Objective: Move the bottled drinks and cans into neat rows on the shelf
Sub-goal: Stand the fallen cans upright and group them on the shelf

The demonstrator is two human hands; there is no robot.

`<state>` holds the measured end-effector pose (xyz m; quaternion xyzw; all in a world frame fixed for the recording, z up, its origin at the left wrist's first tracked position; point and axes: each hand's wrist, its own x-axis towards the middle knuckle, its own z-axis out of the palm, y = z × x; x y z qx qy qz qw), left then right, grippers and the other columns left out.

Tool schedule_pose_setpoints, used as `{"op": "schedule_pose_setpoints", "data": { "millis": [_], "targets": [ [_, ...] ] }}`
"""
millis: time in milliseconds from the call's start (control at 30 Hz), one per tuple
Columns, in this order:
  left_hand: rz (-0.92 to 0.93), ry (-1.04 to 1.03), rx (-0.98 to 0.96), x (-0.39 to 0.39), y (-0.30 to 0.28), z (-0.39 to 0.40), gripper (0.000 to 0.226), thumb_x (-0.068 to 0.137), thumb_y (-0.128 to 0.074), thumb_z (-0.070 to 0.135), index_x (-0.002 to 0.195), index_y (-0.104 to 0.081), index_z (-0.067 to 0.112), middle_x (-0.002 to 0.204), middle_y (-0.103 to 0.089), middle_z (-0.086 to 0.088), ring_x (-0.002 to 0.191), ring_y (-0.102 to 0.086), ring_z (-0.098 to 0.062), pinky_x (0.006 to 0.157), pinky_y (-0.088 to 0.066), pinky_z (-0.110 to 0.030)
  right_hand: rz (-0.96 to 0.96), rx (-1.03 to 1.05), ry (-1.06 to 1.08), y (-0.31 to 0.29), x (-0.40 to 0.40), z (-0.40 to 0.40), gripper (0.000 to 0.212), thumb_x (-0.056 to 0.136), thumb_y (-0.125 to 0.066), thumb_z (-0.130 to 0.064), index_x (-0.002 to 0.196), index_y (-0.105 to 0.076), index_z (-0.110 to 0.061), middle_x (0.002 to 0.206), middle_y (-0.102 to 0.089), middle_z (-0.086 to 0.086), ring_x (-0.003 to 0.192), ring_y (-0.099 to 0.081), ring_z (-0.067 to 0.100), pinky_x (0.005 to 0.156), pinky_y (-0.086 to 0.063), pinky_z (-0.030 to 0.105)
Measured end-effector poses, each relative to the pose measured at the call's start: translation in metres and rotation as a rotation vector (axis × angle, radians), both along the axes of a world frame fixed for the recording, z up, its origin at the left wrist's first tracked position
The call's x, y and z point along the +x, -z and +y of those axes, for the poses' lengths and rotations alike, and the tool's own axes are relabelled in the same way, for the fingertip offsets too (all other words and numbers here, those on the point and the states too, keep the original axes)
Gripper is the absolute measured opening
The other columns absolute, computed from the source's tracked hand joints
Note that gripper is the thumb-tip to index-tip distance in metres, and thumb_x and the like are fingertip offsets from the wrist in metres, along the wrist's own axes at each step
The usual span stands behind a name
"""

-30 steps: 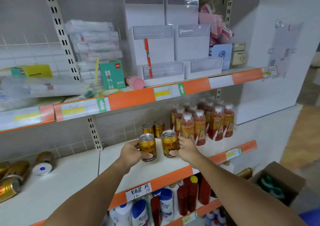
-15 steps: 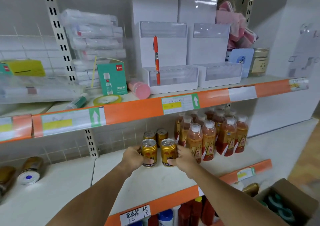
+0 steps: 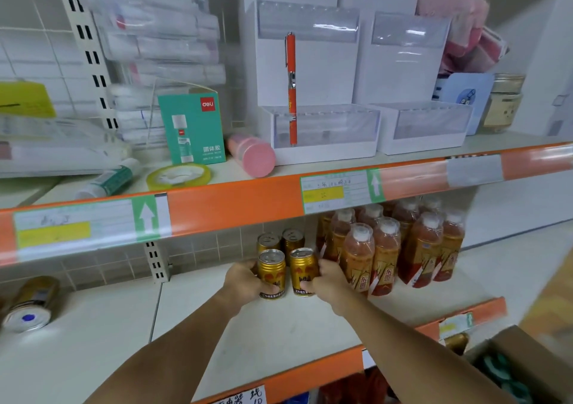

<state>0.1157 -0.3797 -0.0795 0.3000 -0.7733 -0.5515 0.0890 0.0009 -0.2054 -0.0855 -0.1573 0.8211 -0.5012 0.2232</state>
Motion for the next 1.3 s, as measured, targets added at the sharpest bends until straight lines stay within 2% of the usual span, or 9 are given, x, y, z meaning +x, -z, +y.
{"op": "schedule_pose_setpoints", "data": {
  "millis": [133, 233, 400, 567, 800, 933, 1033, 1167, 1300],
  "targets": [
    [0.018, -0.023, 0.008, -0.004, 0.006, -0.001, 0.051, 0.053, -0.098, 0.008, 0.084, -0.069, 0.036, 0.079, -0.072, 0.024, 0.082, -0.067, 0.004, 0.062, -0.048, -0.010, 0.018, -0.037, -0.011, 0.009, -0.007, -0.009, 0.045, 0.078, -0.081, -0.010, 0.115, -0.064, -0.027, 0.109, -0.071, -0.004, 0.109, -0.064, 0.019, 0.100, -0.051, 0.044],
    [0.012, -0.047, 0.010, -0.005, 0.011, 0.001, 0.052, 0.054, -0.098, 0.006, 0.090, -0.071, 0.033, 0.086, -0.074, 0.020, 0.086, -0.068, 0.001, 0.069, -0.050, -0.014, 0.045, -0.033, -0.006, 0.014, -0.007, -0.011, 0.046, 0.080, -0.079, -0.011, 0.119, -0.063, -0.027, 0.108, -0.070, -0.005, 0.106, -0.063, 0.019, 0.099, -0.051, 0.044],
    [0.022, -0.078, 0.025, -0.005, 0.015, 0.007, 0.053, 0.054, -0.098, 0.006, 0.089, -0.070, 0.035, 0.081, -0.075, 0.023, 0.085, -0.069, 0.002, 0.066, -0.050, -0.011, 0.040, -0.072, -0.032, 0.020, -0.012, -0.011, 0.059, 0.081, -0.078, -0.009, 0.133, -0.056, -0.025, 0.120, -0.067, -0.002, 0.115, -0.061, 0.021, 0.104, -0.048, 0.048],
    [0.053, -0.122, 0.025, -0.010, 0.016, 0.011, 0.055, 0.052, -0.098, 0.005, 0.087, -0.071, 0.036, 0.082, -0.076, 0.022, 0.086, -0.071, 0.000, 0.070, -0.051, -0.012, 0.044, -0.101, -0.058, 0.024, -0.017, -0.014, 0.065, 0.082, -0.077, -0.009, 0.139, -0.051, -0.026, 0.127, -0.064, -0.003, 0.120, -0.059, 0.020, 0.107, -0.046, 0.048],
    [0.114, -0.181, 0.031, -0.017, 0.025, 0.013, 0.062, 0.053, -0.094, -0.003, 0.100, -0.073, 0.032, 0.092, -0.079, 0.015, 0.092, -0.074, -0.008, 0.088, -0.056, -0.027, 0.062, -0.168, -0.104, 0.032, -0.020, -0.015, 0.063, 0.082, -0.075, -0.003, 0.135, -0.054, -0.029, 0.110, -0.064, -0.016, 0.112, -0.060, 0.013, 0.095, -0.044, 0.031],
    [0.111, -0.194, 0.031, -0.019, 0.029, 0.015, 0.065, 0.055, -0.091, -0.006, 0.102, -0.073, 0.034, 0.092, -0.078, 0.017, 0.089, -0.074, -0.005, 0.087, -0.056, -0.024, 0.075, -0.178, -0.104, 0.038, -0.021, -0.016, 0.062, 0.082, -0.074, -0.002, 0.134, -0.055, -0.029, 0.115, -0.066, -0.013, 0.114, -0.061, 0.014, 0.101, -0.047, 0.036],
    [0.116, -0.200, 0.034, -0.021, 0.031, 0.017, 0.064, 0.055, -0.091, -0.006, 0.096, -0.072, 0.038, 0.091, -0.078, 0.018, 0.083, -0.073, 0.001, 0.077, -0.054, -0.016, 0.076, -0.168, -0.104, 0.040, -0.023, -0.017, 0.063, 0.083, -0.073, -0.004, 0.135, -0.054, -0.032, 0.119, -0.066, -0.011, 0.116, -0.060, 0.014, 0.106, -0.046, 0.043],
    [0.122, -0.207, 0.027, -0.022, 0.035, 0.018, 0.065, 0.054, -0.092, -0.004, 0.097, -0.073, 0.040, 0.093, -0.078, 0.018, 0.084, -0.073, 0.001, 0.079, -0.054, -0.018, 0.081, -0.140, -0.100, 0.043, -0.023, -0.017, 0.065, 0.083, -0.073, -0.009, 0.136, -0.050, -0.038, 0.123, -0.064, -0.012, 0.119, -0.057, 0.016, 0.107, -0.045, 0.045],
    [0.115, -0.213, -0.001, -0.021, 0.038, 0.019, 0.065, 0.056, -0.093, 0.000, 0.095, -0.070, 0.046, 0.092, -0.076, 0.025, 0.082, -0.070, 0.007, 0.072, -0.050, -0.011, 0.093, -0.112, -0.101, 0.046, -0.024, -0.017, 0.070, 0.084, -0.071, -0.010, 0.142, -0.044, -0.038, 0.127, -0.062, -0.010, 0.123, -0.054, 0.017, 0.108, -0.043, 0.044]
  ]
}}
